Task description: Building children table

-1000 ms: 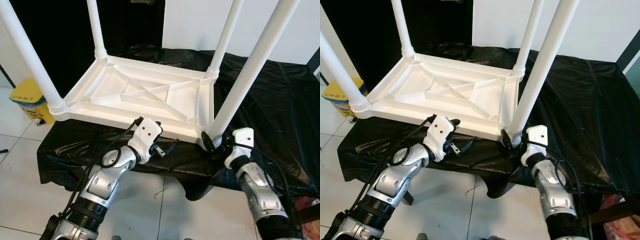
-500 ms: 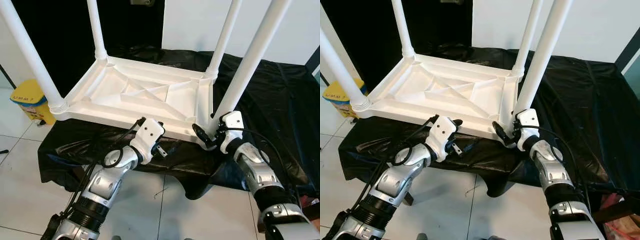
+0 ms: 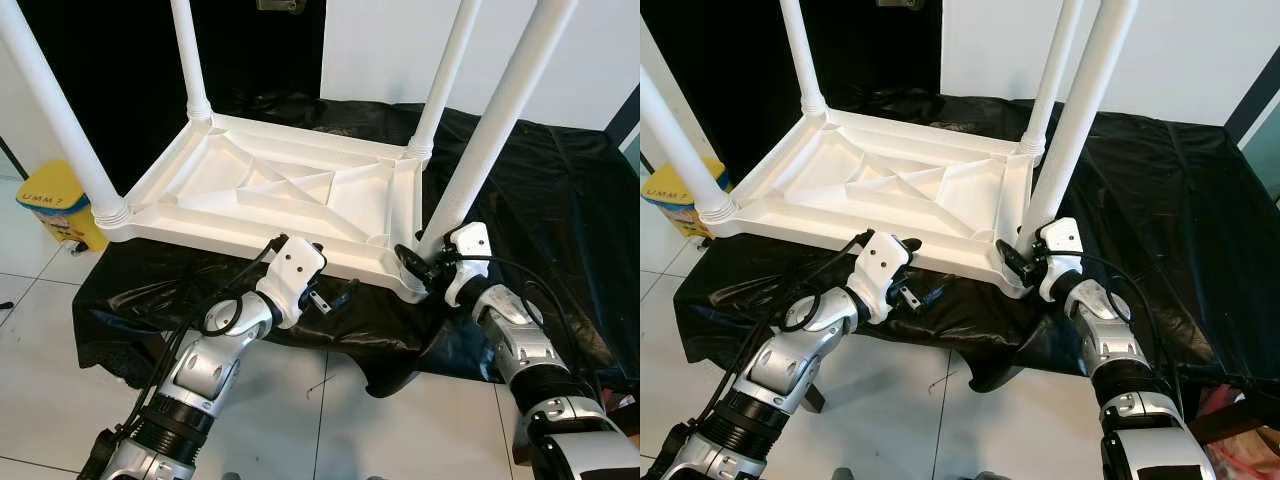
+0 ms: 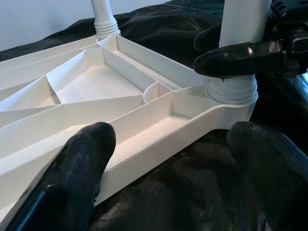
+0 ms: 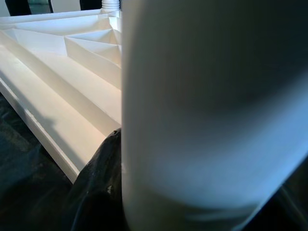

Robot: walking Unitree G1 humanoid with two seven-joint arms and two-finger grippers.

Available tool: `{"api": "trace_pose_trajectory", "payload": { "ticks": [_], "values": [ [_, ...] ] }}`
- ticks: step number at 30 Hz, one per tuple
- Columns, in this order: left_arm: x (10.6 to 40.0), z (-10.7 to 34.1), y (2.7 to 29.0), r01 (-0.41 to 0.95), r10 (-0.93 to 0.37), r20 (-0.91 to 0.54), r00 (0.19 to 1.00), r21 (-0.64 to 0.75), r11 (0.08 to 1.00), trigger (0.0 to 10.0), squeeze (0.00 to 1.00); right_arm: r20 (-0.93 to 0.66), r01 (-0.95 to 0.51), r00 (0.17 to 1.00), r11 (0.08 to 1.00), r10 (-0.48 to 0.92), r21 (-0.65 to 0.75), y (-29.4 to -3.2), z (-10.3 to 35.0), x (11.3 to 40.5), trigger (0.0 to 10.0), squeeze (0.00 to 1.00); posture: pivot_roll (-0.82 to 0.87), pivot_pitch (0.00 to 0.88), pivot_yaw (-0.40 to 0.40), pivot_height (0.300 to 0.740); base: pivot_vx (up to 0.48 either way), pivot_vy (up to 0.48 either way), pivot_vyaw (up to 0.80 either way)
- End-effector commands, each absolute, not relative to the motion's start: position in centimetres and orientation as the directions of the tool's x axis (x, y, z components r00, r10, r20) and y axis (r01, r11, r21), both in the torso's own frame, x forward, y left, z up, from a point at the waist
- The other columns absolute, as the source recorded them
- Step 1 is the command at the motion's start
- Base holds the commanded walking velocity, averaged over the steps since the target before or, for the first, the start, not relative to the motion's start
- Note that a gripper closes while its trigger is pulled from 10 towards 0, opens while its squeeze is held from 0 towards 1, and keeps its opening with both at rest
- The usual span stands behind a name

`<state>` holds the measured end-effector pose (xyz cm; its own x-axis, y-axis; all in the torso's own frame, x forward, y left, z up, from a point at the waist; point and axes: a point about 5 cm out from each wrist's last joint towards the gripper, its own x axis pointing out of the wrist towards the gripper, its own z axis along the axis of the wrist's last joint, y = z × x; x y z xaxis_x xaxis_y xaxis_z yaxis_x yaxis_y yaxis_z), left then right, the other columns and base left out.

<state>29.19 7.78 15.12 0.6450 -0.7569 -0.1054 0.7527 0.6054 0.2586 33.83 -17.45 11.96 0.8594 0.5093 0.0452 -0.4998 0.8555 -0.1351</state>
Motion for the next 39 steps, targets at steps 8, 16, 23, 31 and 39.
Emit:
{"api": "trace_pose_trajectory", "payload": {
  "ticks": [8, 16, 23, 31, 39],
  "values": [
    [28.8, 15.0, 7.4, 0.790, -0.790, -0.118, 0.601, 0.236, 0.566, 10.0, 0.00, -0.052, -0.331, 0.943, 0.941, 0.328, -0.063, -18.1, 9.2, 32.9, 10.0, 0.00, 0.03, 0.057, -0.101, 0.740, 0.000, 0.000, 0.00],
    [28.7, 14.9, 7.3, 0.791, -0.792, -0.116, 0.600, 0.232, 0.565, 10.0, 0.00, -0.060, -0.141, 0.989, 0.989, 0.138, -0.040, -17.9, 8.7, 32.4, 10.0, 0.00, 0.02, 0.061, -0.098, 0.740, 0.000, 0.000, 0.00],
    [28.8, 14.9, 7.3, 0.793, -0.793, -0.116, 0.598, 0.229, 0.564, 10.0, 0.00, -0.054, 0.023, 0.998, 0.999, -0.025, -0.030, -16.3, 8.3, 31.4, 10.0, 0.00, 0.01, 0.068, -0.101, 0.740, 0.000, 0.000, 0.00],
    [28.7, 14.8, 6.9, 0.796, -0.797, -0.109, 0.595, 0.218, 0.565, 10.0, 0.00, -0.055, 0.203, 0.978, 0.976, -0.199, 0.076, -14.9, 8.6, 30.7, 10.0, 0.00, 0.01, 0.072, -0.103, 0.740, 0.000, 0.000, 0.00],
    [28.7, 14.8, 7.1, 0.798, -0.798, -0.113, 0.592, 0.217, 0.562, 10.0, 0.00, -0.003, 0.138, 0.990, 0.986, -0.138, 0.094, -13.8, 9.4, 30.3, 10.0, 0.00, 0.00, 0.076, -0.101, 0.740, 0.000, 0.000, 0.00]
  ]
}}
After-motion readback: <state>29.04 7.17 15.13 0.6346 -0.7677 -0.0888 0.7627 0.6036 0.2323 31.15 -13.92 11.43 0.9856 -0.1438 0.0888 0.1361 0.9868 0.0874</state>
